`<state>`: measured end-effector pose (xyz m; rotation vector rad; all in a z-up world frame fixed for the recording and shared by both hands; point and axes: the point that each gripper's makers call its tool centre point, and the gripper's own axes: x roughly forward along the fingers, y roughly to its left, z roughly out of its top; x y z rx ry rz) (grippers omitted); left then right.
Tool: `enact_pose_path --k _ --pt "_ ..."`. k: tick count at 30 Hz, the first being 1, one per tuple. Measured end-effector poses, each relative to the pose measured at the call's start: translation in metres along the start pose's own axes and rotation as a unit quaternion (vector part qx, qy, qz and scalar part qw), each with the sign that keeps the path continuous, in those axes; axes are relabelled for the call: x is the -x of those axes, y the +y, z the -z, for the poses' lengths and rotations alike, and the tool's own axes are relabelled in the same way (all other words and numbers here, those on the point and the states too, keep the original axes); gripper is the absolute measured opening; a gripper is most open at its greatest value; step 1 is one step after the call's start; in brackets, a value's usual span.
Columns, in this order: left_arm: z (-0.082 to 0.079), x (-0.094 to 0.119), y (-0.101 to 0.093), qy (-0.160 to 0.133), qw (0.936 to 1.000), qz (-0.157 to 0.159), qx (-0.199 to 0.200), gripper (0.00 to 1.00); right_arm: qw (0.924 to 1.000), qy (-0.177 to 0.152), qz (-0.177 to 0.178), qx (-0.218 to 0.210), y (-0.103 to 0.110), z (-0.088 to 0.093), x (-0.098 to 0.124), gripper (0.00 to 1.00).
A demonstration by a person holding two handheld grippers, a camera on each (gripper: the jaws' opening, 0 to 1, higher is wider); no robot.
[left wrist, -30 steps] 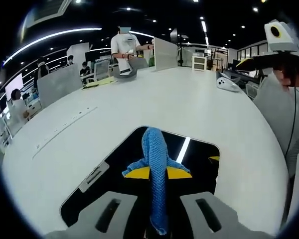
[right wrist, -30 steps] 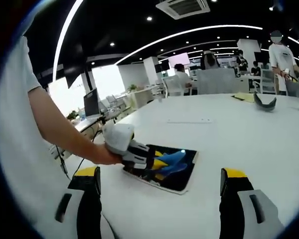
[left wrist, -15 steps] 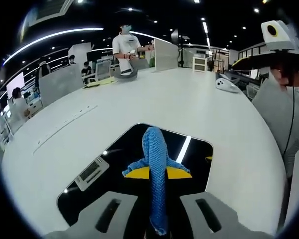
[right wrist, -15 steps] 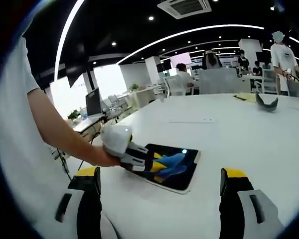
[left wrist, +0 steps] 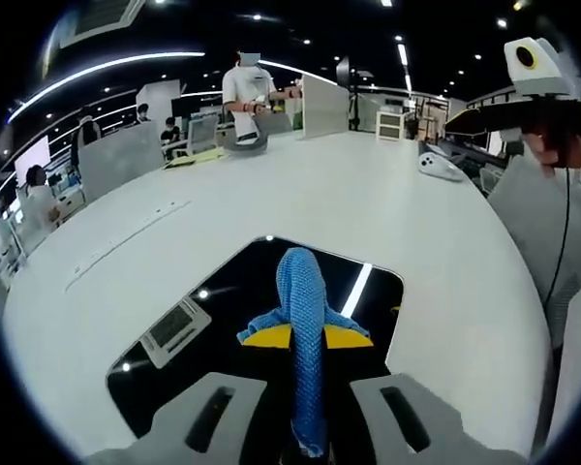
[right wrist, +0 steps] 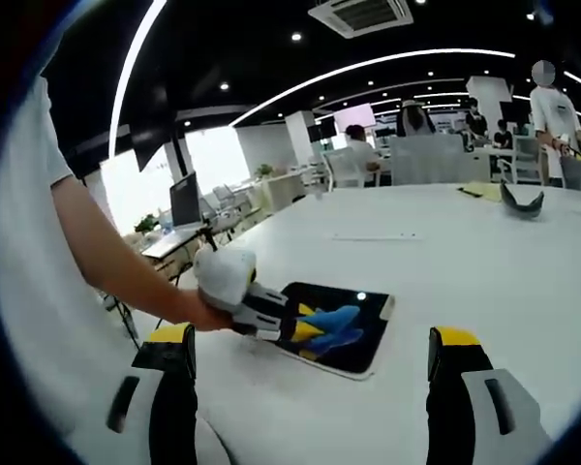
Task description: Wipe the mirror surface with the cleaning cloth until all visible marks leave the cleaned area.
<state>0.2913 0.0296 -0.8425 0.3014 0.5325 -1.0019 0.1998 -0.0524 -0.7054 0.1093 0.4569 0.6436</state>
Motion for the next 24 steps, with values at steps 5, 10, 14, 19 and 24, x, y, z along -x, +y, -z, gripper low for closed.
enact_pose_path --k 5,10,14,19,24 --pt "0.0007 0.0019 -0.0019 -0.002 1.0000 -0.002 0.002 0.07 1.0000 0.001 0.000 0.000 0.0006 0.0014 0.0010 1.00" --pt "0.0018 0.0034 -0.0041 -0.001 1.0000 0.000 -0.001 0.07 1.0000 0.001 -0.001 0.000 0.0005 0.0018 0.0012 1.00" --pt "0.0029 0.0040 -0.0051 -0.001 1.0000 0.001 -0.001 0.07 1.0000 0.002 -0.002 0.002 0.0012 0.0021 0.0009 1.00" --pt "0.0029 0.0060 -0.0074 -0.001 1.0000 -0.002 0.003 0.07 1.0000 0.002 -0.002 0.002 0.0003 0.0022 0.0006 1.00" --pt "0.0044 0.0076 -0.0091 -0.003 1.0000 -0.002 0.006 0.07 1.0000 0.004 -0.004 0.003 0.0011 0.0023 0.0001 1.00"
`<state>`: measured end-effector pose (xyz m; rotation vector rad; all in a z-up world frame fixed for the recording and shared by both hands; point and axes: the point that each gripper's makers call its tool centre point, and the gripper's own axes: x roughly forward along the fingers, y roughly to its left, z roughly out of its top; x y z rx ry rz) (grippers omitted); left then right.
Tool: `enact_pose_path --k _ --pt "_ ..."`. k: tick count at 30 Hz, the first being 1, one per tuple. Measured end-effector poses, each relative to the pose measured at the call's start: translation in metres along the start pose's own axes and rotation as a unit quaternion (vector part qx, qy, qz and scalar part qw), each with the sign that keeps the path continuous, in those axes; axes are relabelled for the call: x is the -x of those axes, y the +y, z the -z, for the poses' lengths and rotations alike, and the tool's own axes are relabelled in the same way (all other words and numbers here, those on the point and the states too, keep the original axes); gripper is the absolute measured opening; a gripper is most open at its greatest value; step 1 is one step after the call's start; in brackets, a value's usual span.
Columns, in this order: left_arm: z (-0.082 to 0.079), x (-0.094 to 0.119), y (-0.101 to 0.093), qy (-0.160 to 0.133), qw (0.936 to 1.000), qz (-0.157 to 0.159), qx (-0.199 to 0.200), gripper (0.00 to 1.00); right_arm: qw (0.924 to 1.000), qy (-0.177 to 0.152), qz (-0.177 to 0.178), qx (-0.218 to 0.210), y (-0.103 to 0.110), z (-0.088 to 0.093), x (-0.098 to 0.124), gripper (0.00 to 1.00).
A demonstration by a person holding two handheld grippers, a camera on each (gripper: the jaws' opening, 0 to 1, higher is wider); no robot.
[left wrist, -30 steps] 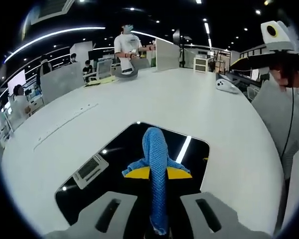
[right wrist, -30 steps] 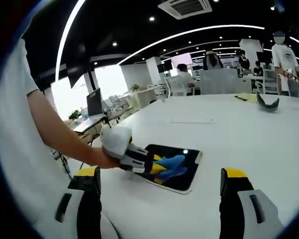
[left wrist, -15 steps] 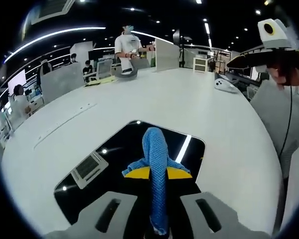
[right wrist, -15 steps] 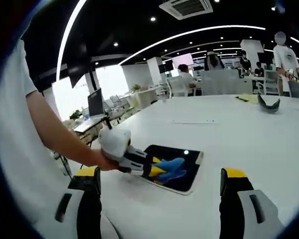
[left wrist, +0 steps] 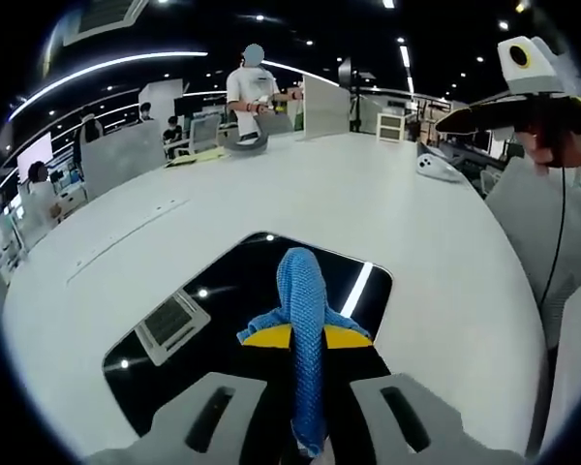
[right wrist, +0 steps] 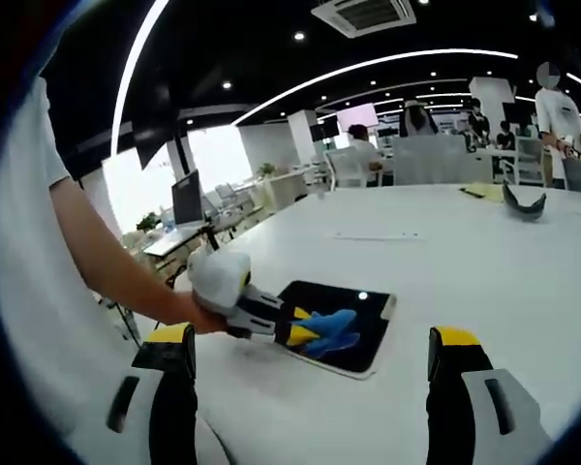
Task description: Wipe the mirror surface with the cleaning cloth until all visible marks leave the cleaned area.
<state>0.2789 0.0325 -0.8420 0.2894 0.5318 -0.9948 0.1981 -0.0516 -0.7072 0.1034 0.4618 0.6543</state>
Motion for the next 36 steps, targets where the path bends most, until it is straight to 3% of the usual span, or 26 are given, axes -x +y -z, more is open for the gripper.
enact_pose_path --k 36 --pt "0.008 0.011 -0.015 -0.003 0.9999 -0.010 0.010 0.07 0.9998 -0.015 -0.005 0.011 0.003 -0.010 -0.001 1.00"
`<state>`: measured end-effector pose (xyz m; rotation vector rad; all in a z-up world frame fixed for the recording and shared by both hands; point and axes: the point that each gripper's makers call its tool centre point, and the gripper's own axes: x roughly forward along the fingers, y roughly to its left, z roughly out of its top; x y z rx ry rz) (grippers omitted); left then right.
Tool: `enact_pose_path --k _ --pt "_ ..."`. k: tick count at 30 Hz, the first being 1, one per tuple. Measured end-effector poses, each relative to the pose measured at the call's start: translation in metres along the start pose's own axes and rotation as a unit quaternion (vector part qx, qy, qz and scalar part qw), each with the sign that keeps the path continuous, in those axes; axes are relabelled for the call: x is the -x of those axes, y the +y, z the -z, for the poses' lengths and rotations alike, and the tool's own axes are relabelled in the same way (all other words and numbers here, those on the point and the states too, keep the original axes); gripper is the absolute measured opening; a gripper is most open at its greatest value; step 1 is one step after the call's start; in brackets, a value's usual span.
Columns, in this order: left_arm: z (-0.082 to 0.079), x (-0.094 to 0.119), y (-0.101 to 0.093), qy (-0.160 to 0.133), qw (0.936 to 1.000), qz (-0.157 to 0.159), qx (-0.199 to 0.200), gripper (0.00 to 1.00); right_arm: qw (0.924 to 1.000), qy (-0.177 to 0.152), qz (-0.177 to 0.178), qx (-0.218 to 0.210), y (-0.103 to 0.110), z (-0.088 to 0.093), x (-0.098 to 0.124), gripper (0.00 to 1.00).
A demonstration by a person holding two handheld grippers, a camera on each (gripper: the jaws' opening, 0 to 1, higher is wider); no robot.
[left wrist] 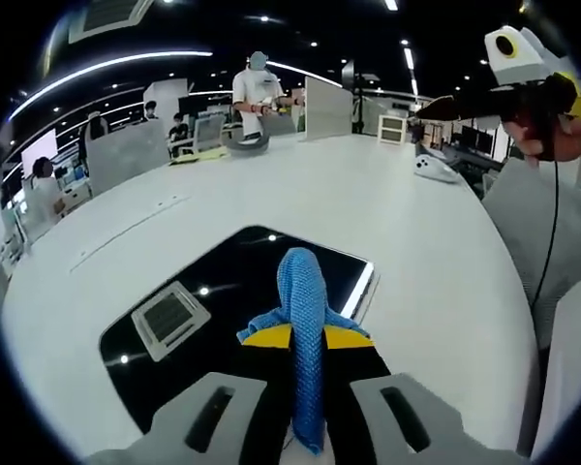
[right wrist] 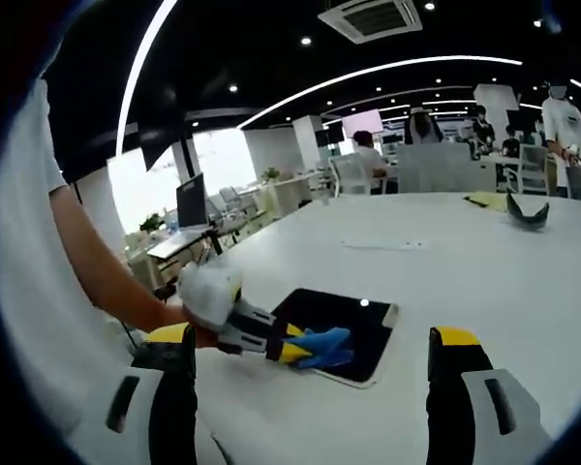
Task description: Wipe the mirror surface with the cleaning cloth until all visible marks leave the cleaned area.
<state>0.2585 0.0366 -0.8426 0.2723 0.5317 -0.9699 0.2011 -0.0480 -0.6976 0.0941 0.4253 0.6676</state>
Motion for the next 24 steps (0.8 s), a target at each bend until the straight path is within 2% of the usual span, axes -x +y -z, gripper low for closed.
enact_pose_path --k 9,12,14,24 --pt "0.0015 0.0033 -0.0024 -0.010 0.9999 -0.004 0.010 0.08 1.0000 0.001 0.003 -0.001 -0.0017 0.0017 0.0004 1.00" --pt "0.0017 0.0037 -0.0012 -0.011 0.9998 0.009 0.012 0.08 1.0000 0.001 0.004 -0.001 -0.0026 0.0019 0.0007 1.00" --pt "0.0018 0.0033 -0.0019 -0.004 0.9998 0.018 -0.007 0.08 1.0000 0.001 0.007 -0.001 -0.0039 0.0021 0.0012 1.00" --pt "0.0018 0.0035 0.0013 -0.013 0.9993 0.035 0.004 0.07 0.9999 0.010 0.008 -0.008 -0.0061 0.0077 0.0007 1.00"
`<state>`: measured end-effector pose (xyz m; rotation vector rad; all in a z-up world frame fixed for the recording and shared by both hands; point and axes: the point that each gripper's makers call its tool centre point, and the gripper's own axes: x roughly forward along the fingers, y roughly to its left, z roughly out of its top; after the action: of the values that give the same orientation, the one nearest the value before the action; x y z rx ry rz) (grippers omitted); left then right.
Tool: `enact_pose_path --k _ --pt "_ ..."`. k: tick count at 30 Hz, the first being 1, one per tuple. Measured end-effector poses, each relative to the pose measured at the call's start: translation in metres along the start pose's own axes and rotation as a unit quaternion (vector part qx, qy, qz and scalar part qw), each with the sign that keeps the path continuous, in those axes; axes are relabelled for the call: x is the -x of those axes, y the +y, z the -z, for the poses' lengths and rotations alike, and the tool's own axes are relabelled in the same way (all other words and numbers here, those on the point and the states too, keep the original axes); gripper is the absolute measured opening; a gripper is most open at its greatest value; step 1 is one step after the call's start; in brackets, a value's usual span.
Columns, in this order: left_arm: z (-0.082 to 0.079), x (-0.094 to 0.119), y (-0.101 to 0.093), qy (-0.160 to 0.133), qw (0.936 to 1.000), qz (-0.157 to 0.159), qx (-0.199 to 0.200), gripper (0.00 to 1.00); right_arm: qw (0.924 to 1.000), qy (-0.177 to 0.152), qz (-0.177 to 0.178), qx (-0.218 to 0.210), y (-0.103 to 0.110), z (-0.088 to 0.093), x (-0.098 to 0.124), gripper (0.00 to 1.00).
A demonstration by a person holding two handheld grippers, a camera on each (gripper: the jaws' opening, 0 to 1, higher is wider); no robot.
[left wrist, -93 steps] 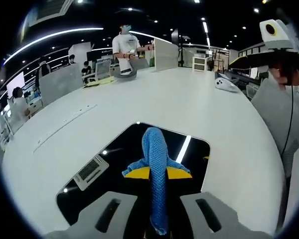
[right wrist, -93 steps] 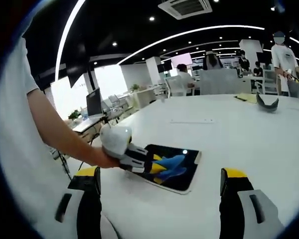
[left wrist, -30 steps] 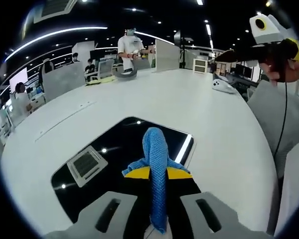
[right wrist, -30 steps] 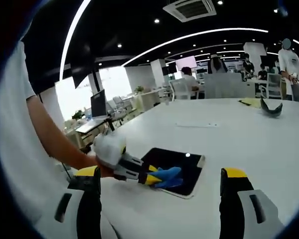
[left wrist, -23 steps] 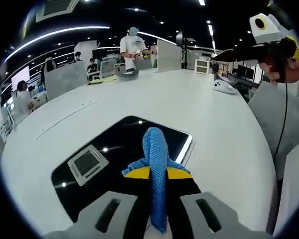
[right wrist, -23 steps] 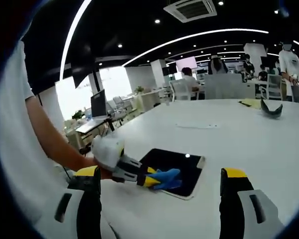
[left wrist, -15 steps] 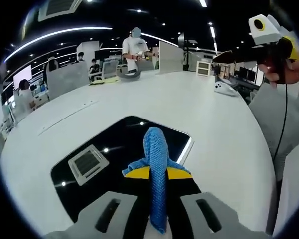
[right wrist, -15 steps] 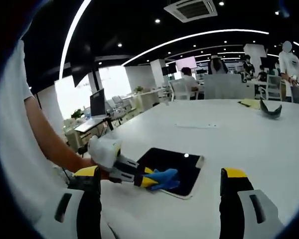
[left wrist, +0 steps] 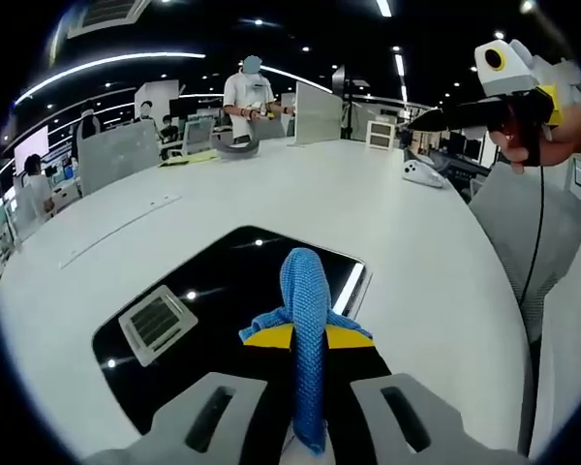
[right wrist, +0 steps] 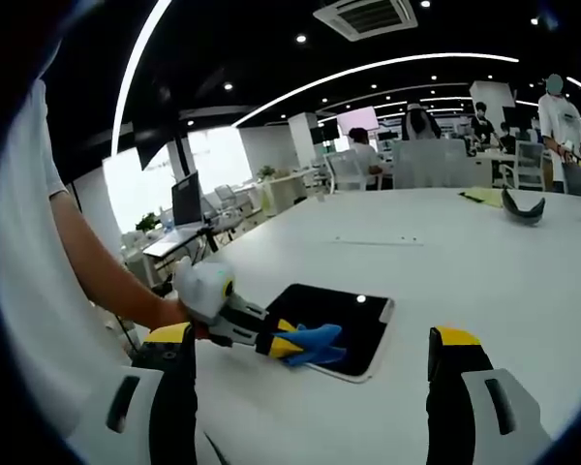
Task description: Wipe the mirror surface with the cleaning cloth until all visible marks leave the cleaned area.
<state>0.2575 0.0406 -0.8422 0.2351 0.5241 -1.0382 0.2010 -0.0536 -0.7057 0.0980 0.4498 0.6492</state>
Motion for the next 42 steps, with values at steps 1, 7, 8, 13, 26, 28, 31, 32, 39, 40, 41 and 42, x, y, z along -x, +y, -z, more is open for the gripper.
enact_pose_path --k 1,7,8,13,26,28,31,32,39,40,41,42 --pt "0.000 0.000 0.000 0.000 1.0000 -0.001 0.000 0.07 1.0000 -0.001 0.001 0.000 0.000 0.000 0.000 1.00" --pt "0.000 0.000 0.002 -0.005 0.9999 0.005 -0.009 0.07 1.0000 0.001 0.002 -0.005 -0.001 0.002 -0.001 1.00" --pt "-0.001 0.000 0.002 -0.005 0.9999 0.007 -0.011 0.07 1.0000 0.002 0.002 -0.006 -0.001 0.002 -0.002 1.00" --pt "-0.001 -0.001 0.004 -0.006 0.9998 0.009 -0.017 0.07 1.0000 0.004 0.002 -0.006 0.000 0.003 -0.004 1.00" --pt "-0.002 -0.001 0.010 -0.009 0.9997 0.009 -0.022 0.07 0.9999 0.006 0.005 -0.009 -0.001 0.005 -0.003 1.00" --pt "-0.001 -0.002 0.011 -0.009 0.9997 0.010 -0.022 0.07 0.9999 0.006 0.004 -0.008 -0.001 0.004 -0.004 1.00" --pt "-0.002 -0.002 0.012 -0.009 0.9997 0.010 -0.022 0.07 1.0000 0.006 0.003 -0.007 0.000 0.004 -0.005 1.00" --pt "-0.002 -0.002 0.013 -0.009 0.9997 0.009 -0.023 0.07 1.0000 0.006 0.003 -0.006 -0.001 0.004 -0.005 1.00" --pt "-0.002 -0.002 0.016 -0.009 0.9996 0.009 -0.024 0.08 0.9999 0.009 0.001 -0.006 -0.001 0.005 -0.006 1.00" --pt "-0.003 -0.002 0.016 -0.009 0.9996 0.009 -0.023 0.08 0.9999 0.009 0.000 -0.005 0.000 0.005 -0.006 1.00" --pt "-0.003 -0.002 0.017 -0.008 0.9996 0.009 -0.025 0.08 0.9999 0.009 0.000 -0.005 0.000 0.005 -0.006 1.00" --pt "-0.003 -0.002 0.017 -0.008 0.9996 0.009 -0.024 0.08 0.9999 0.009 -0.001 -0.005 0.000 0.005 -0.006 1.00"
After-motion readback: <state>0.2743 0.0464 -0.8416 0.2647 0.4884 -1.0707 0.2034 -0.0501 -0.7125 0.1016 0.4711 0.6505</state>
